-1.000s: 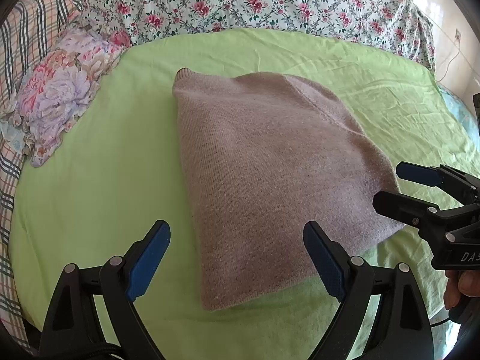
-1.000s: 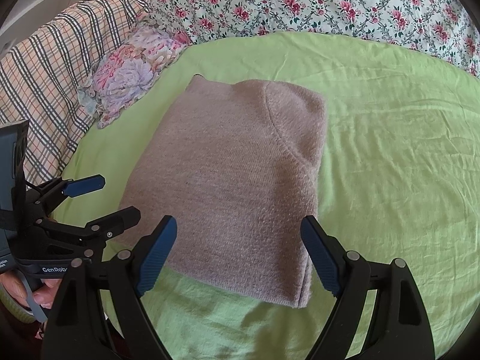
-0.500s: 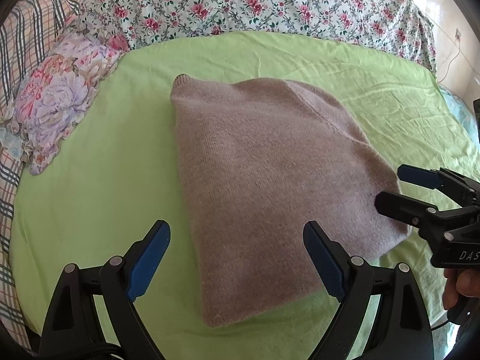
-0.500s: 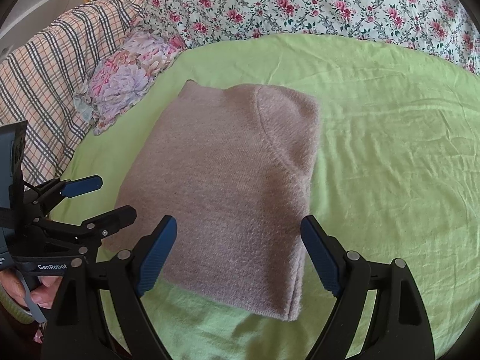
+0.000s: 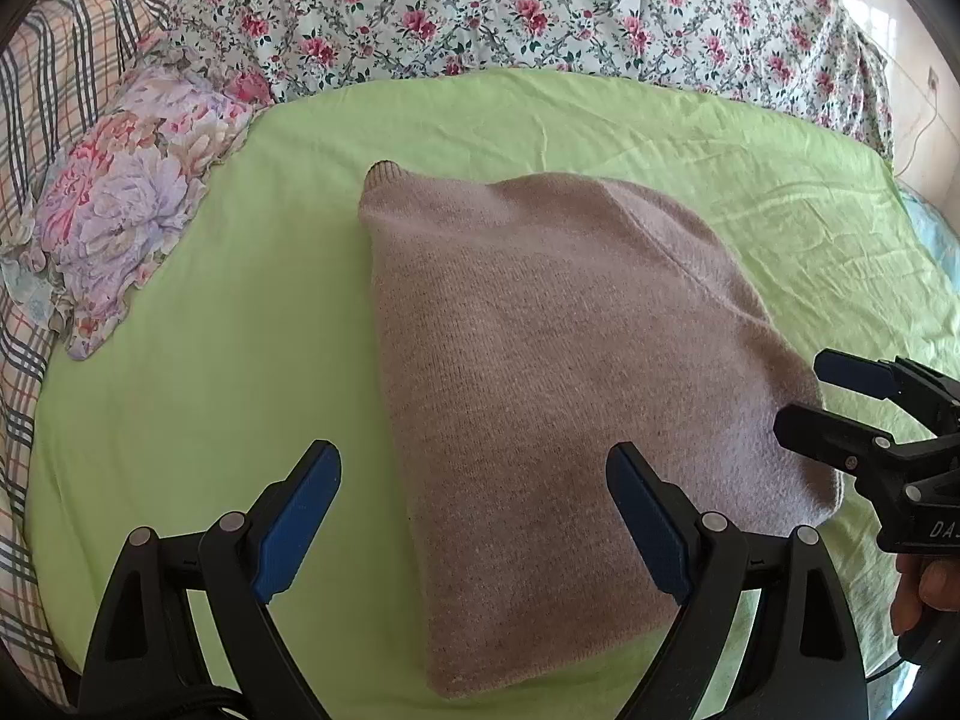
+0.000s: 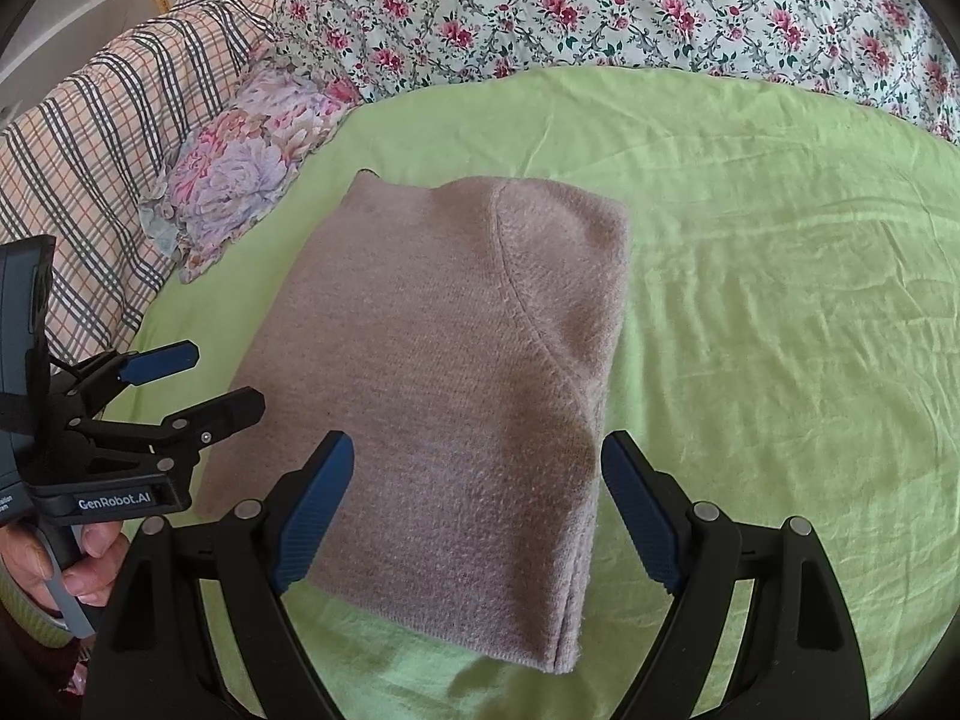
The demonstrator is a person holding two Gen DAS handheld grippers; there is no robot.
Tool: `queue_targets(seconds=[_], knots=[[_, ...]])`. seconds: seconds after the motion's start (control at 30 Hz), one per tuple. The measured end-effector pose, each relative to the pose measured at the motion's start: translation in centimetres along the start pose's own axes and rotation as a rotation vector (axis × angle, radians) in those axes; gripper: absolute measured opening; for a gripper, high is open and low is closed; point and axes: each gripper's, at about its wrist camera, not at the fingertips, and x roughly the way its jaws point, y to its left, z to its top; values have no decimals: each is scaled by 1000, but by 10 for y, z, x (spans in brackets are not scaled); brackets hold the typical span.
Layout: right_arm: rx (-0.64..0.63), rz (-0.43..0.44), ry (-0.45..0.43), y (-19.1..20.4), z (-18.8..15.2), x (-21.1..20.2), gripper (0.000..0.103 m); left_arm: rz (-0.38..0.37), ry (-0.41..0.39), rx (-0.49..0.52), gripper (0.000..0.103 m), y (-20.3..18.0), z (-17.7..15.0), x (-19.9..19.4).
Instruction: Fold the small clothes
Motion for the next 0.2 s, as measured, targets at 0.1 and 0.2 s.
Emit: queue_targets(seconds=[0.1, 0.2], knots=[[4, 1, -4, 3, -2, 0, 85, 6, 1, 3, 91, -1, -3, -1], [11, 3, -8, 3, -2, -1, 85, 7, -1, -2, 91, 0, -4, -4]])
